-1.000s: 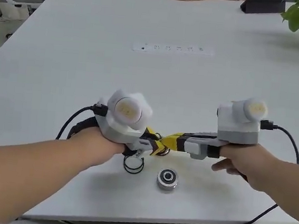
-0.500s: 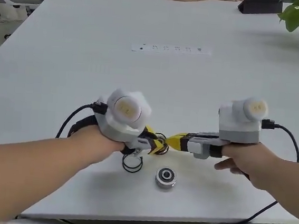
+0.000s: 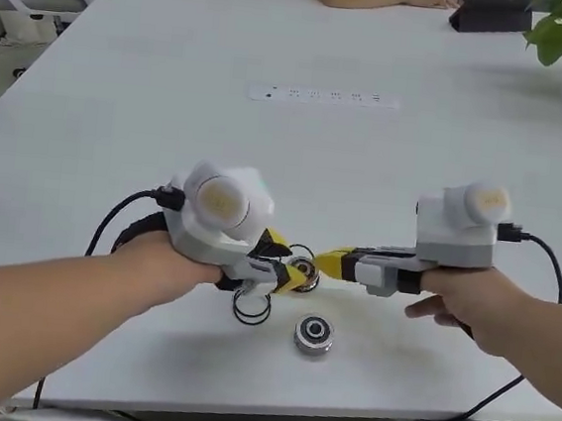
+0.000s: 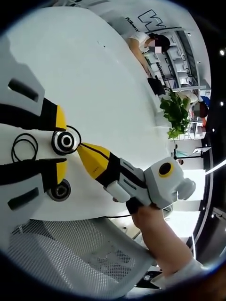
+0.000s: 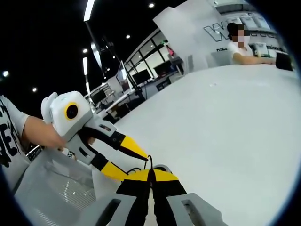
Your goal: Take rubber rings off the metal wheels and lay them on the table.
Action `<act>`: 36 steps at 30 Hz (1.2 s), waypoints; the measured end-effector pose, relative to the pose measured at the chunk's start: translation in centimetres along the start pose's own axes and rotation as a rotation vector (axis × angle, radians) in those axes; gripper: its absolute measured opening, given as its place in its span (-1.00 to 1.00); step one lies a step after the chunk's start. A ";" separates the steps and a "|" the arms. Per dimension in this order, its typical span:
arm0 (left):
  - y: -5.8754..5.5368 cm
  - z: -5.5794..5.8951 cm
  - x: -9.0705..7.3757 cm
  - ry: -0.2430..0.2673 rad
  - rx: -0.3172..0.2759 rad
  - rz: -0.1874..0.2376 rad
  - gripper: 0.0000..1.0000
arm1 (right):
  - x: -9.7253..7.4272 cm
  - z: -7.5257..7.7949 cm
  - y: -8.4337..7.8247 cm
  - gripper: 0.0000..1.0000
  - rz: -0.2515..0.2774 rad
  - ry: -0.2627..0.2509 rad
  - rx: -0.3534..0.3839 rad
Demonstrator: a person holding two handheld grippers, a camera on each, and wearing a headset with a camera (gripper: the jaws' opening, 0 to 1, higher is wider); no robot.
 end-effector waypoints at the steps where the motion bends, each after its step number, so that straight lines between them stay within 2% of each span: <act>1: 0.0 0.0 -0.2 -0.003 -0.004 0.010 -0.60 | 0.0 0.0 0.0 -1.00 0.001 0.001 0.000; 8: -0.1 0.3 -1.7 -0.011 0.000 0.054 -0.40 | -0.2 -0.6 0.0 -1.00 0.004 0.011 0.002; 15: -0.7 0.0 -2.9 -0.009 -0.019 0.075 -0.26 | -0.2 -0.9 0.3 -1.00 0.008 0.017 0.004; 26: -2.4 0.0 -4.5 -0.002 -0.026 0.072 -0.03 | 0.4 -1.5 0.5 -1.00 -0.005 0.024 0.001; 36: -3.8 -0.2 -5.6 0.013 -0.042 0.070 0.11 | 1.9 -2.4 0.8 -1.00 -0.033 0.047 -0.010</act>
Point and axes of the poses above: the centre of the closed fingertips' face, and the gripper's own axes: x roughly forward along the fingers, z roughly to its right, y roughly out of its top, the point moved 10 cm from there along -x, roughly backward along the fingers, and after that the axes turned 12 degrees about -z, right-handed, at the moved point
